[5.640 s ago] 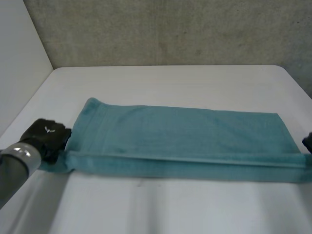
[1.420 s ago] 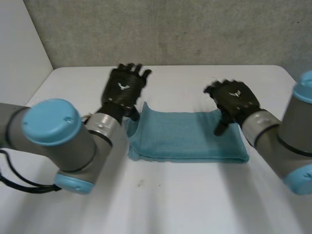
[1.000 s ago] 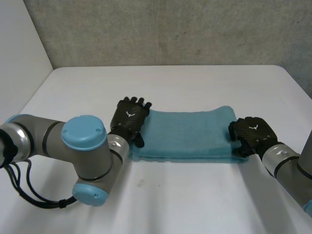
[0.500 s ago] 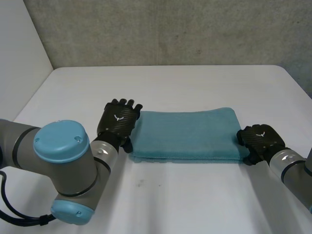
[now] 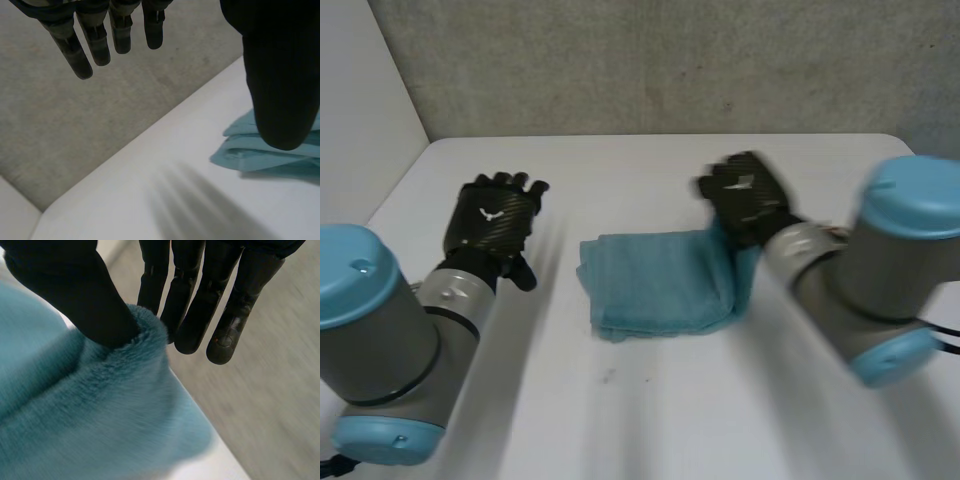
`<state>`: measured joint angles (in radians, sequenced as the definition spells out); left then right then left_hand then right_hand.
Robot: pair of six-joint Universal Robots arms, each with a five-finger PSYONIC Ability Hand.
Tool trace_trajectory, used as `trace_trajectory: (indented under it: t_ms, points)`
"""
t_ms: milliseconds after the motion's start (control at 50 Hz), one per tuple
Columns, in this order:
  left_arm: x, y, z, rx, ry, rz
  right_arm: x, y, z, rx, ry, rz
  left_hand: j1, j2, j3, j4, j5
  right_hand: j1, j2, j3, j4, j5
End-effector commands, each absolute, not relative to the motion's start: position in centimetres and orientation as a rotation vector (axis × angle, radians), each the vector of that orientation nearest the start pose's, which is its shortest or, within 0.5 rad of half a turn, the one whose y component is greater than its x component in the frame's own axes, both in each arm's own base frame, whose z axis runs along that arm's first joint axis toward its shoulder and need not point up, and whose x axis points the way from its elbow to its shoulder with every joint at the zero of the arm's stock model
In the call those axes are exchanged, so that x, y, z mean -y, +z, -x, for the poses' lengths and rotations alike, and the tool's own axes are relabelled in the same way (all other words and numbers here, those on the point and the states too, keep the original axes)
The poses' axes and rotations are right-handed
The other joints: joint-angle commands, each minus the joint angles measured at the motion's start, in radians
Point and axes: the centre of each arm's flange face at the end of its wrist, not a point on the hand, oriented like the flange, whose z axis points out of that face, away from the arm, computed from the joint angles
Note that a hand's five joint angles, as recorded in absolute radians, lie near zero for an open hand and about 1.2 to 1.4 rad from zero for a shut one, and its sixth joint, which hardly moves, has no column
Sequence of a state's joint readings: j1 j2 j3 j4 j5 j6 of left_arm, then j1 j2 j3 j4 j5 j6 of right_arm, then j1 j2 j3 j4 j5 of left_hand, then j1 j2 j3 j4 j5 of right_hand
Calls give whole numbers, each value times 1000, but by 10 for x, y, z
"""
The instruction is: Fold the laundry
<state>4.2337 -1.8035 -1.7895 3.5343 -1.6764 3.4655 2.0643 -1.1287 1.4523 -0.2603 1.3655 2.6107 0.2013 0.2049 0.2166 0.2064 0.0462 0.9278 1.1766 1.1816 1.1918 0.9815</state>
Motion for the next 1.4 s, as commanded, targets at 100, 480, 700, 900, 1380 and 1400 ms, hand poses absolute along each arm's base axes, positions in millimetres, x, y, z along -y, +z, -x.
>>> trace_trajectory:
  t_ms: [100, 480, 700, 900, 1380, 1400]
  points:
    - [243, 219, 245, -2150, -2201, -706, 181, 139, -412, -1627, -1715, 1537, -26, -30, -41, -31, -45, 468, 220, 215, 204, 240]
    - [264, 237, 301, -2186, -2438, -712, 233, 234, -364, -1848, -1867, 950, -17, -21, -33, -22, -37, -753, -1002, -1007, -1017, -982]
    - [259, 193, 336, -2560, -2292, -803, 273, 208, -338, -1994, -1666, 785, -8, -12, -24, -13, -28, -753, -1002, -1007, -1017, -982]
    - [252, 150, 330, -2911, -1942, -778, 298, 151, -333, -2183, -1451, 799, 1, -3, -15, -5, -19, -753, -1002, -1007, -1017, -982]
    - [240, 280, 303, -2536, -2326, -732, 288, 319, -293, -1905, -1925, 663, -17, -21, -32, -22, -37, -753, -1002, -1007, -1017, -982]
    - [237, 299, 298, -2471, -2401, -714, 288, 319, -293, -1905, -1926, 663, -17, -21, -32, -22, -37, -753, -1002, -1007, -1017, -982]
